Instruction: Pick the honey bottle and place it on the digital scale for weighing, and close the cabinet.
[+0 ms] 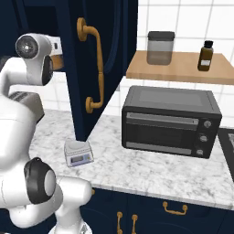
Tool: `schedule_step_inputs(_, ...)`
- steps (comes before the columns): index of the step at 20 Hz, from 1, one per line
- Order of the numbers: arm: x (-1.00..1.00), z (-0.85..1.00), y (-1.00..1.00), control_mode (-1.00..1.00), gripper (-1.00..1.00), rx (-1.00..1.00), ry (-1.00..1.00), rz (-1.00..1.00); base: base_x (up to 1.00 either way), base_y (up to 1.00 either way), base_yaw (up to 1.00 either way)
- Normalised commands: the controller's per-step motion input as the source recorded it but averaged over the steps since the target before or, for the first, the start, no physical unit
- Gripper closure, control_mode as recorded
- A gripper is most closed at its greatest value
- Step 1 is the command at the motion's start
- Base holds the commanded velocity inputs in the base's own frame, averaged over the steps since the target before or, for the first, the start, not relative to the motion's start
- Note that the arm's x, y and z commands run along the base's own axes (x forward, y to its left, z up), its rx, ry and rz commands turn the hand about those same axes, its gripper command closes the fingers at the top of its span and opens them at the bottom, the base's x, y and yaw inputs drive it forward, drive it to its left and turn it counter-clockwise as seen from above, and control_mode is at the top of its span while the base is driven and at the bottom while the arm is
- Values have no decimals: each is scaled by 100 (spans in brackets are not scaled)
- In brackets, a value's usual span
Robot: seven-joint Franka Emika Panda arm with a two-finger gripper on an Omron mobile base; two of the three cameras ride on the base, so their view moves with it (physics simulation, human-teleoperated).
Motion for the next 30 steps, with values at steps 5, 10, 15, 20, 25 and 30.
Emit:
schedule_step_inputs(5,-100,8,0,-100,100,0,-1,0,0,0,0)
schedule_step_inputs(10,-94,-9,-12,-100,100,6,-11,0,0,0,0)
schedule_step_inputs(15,-39,-61,-4,-100,100,16,-3,5,0,0,0)
schedule_step_inputs(20,0,-51,8,-100,100,3,-1,18,0,0,0)
schedule_step_inputs(25,27,-52,11,-100,100,-9,0,27,0,0,0)
schedule_step_inputs(30,37,-68,13,-100,100,-14,-5,25,0,0,0)
